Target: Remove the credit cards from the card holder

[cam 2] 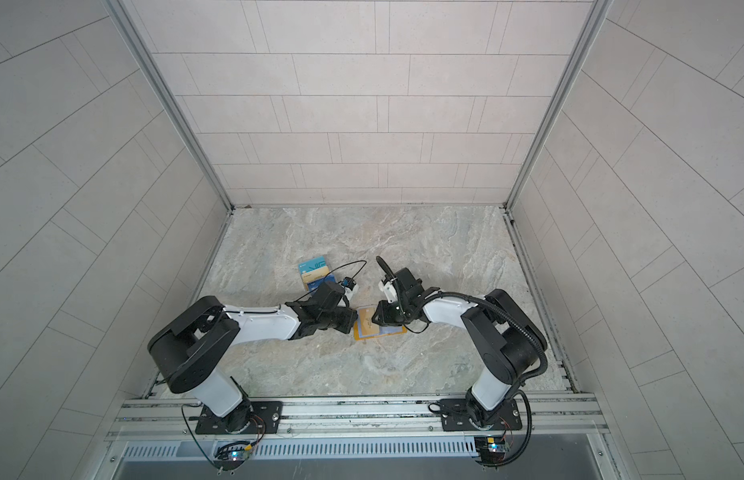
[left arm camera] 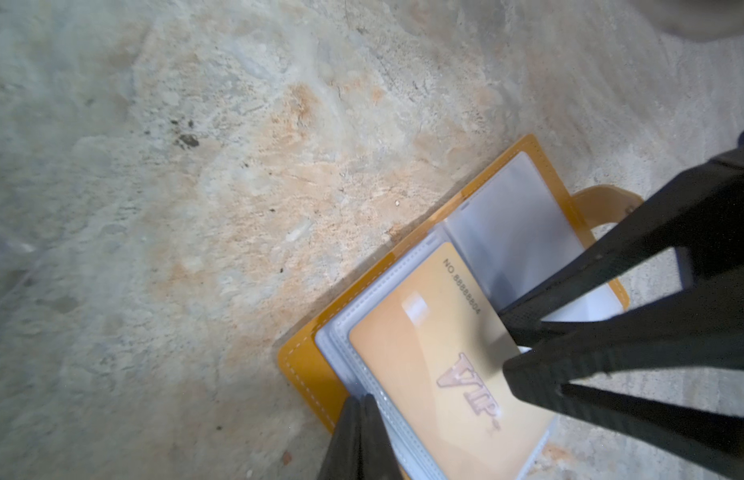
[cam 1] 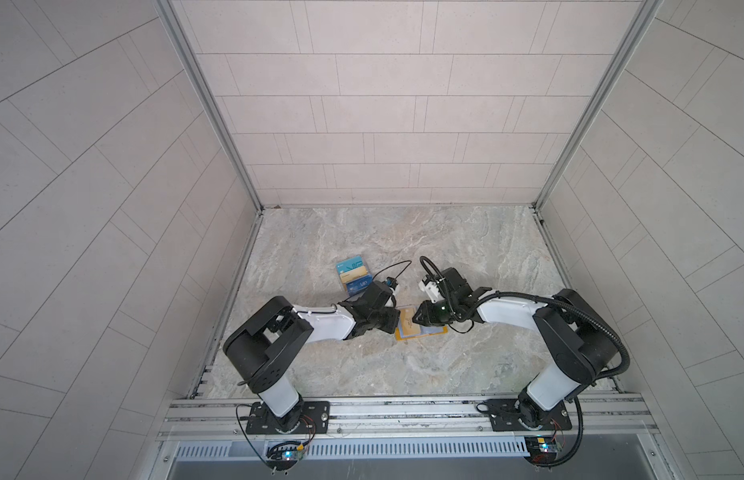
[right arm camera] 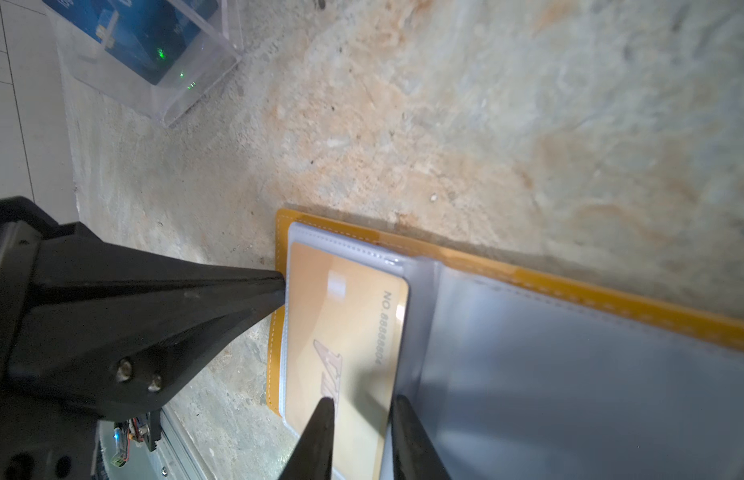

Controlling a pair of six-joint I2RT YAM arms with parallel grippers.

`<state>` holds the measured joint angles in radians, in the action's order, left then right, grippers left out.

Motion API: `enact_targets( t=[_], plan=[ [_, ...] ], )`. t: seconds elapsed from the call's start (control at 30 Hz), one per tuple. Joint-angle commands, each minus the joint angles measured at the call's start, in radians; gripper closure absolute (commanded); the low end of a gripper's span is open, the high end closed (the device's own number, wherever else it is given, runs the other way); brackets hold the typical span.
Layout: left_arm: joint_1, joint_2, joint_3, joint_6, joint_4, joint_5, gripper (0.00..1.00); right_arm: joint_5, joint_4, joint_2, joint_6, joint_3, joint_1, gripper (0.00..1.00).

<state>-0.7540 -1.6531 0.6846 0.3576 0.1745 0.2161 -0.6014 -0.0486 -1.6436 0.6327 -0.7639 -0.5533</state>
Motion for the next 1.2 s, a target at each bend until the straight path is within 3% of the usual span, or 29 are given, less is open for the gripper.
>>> enact_targets(
  t=[0.0, 1.17],
  plan=[
    [-0.005, -0.030, 0.007, -0.017, -0.047, -0.007, 0.94, -0.047, 0.041, -0.005, 0.023, 0.008, 0.000, 0.74],
    [-0.005, -0.034, -0.026, 0.005, -0.032, -0.007, 0.98, -0.182, 0.236, 0.026, 0.144, 0.063, 0.040, 0.78]
  ],
)
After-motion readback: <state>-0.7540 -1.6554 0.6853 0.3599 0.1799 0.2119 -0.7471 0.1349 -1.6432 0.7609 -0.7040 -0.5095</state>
